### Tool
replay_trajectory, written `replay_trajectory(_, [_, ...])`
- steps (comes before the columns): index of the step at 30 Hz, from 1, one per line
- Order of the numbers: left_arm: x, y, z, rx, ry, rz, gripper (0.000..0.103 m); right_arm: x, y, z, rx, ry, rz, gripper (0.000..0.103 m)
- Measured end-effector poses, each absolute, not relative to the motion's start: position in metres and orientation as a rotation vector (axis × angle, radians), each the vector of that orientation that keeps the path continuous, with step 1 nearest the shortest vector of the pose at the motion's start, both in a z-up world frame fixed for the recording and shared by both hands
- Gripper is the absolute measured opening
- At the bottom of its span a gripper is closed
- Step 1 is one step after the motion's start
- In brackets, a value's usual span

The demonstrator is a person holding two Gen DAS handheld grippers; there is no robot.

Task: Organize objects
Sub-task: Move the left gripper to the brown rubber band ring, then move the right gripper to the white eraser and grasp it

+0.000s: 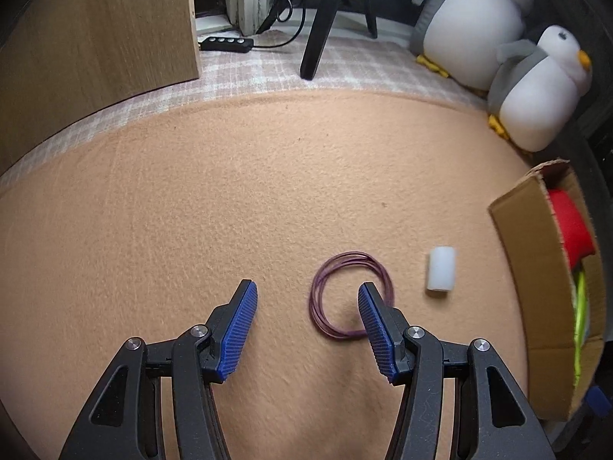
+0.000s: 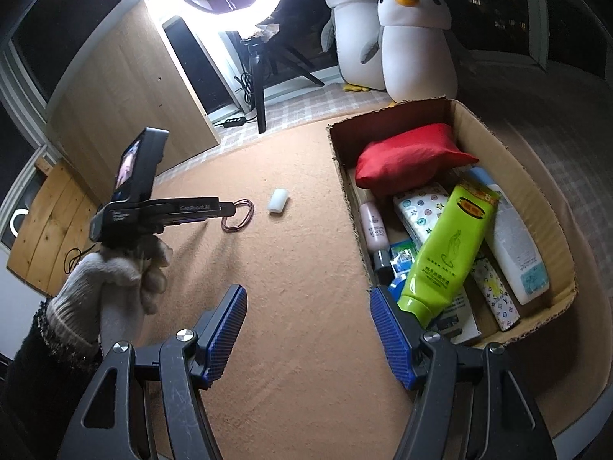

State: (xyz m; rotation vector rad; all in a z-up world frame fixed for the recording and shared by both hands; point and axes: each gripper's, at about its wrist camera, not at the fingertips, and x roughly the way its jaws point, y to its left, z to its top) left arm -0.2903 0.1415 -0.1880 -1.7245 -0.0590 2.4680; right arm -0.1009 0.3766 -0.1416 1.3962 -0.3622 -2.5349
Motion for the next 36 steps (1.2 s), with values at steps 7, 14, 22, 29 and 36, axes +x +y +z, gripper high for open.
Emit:
replay_trajectory(7, [-0.287,0.151,-0.194,-1.714,0.095,2.488,0.058,-0.103,0.378,-0.145,1.413,-0.386,-2.521,0.063])
replay_trajectory(14, [-0.267,0.139,-0.193,-1.691,0.145,2.486,0.059,-0.108,0.365,-0.145,1.413,-0.369,-2.497,0.063])
replay_trajectory(22, [-0.224,0.124,-0.194,-1.688,0.154,2.471,0.059,-0.116,0.344,-0.146,1.413,-0.339,-2.455,0.063])
replay_trajectory(29, [-0.176,0.103,-0.193,-1.686,0.142,2.455,0.059,-0.130,0.328,-0.147,1.408,-0.336,-2.418,0.063])
replay_trajectory(36, [-0.128,0.080,-0.193,-1.685,0.085,2.434,0.058,-0.158,0.315,-0.154,1.430,-0.335,-2.390,0.063])
